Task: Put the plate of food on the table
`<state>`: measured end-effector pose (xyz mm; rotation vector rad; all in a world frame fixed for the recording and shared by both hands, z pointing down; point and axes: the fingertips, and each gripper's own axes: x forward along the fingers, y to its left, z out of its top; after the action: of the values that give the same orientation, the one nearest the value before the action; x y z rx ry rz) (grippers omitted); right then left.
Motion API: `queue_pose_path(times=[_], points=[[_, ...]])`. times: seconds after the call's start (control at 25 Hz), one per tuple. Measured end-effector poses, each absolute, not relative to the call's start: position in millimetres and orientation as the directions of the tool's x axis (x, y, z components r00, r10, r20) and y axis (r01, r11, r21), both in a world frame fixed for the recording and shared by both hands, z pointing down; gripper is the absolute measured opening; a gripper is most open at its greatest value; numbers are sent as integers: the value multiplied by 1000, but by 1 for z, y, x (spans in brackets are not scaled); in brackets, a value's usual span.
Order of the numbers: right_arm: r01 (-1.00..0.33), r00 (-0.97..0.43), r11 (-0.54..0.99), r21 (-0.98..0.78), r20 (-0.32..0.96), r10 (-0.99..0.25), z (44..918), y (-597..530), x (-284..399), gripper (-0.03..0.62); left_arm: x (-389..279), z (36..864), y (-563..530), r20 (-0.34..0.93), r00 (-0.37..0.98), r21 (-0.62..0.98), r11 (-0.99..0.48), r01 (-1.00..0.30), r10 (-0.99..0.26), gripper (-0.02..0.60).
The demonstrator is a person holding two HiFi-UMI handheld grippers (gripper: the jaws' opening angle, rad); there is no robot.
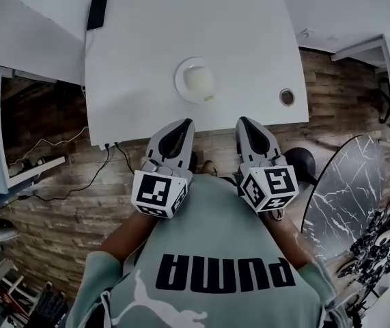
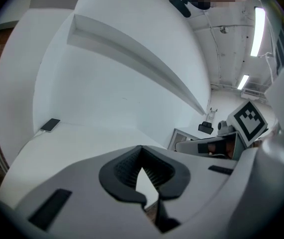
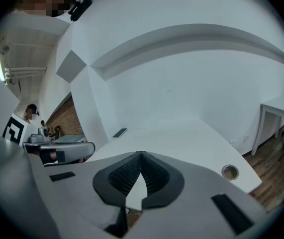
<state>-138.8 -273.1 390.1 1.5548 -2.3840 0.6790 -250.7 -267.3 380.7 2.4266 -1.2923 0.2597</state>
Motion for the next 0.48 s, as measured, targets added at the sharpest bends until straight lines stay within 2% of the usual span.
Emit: queue_pose_path(times=[0.48], points=[[-957, -284, 213, -200, 475, -833, 395, -311, -155, 8, -274, 396, -325, 320, 675, 284, -612, -738, -665, 6]])
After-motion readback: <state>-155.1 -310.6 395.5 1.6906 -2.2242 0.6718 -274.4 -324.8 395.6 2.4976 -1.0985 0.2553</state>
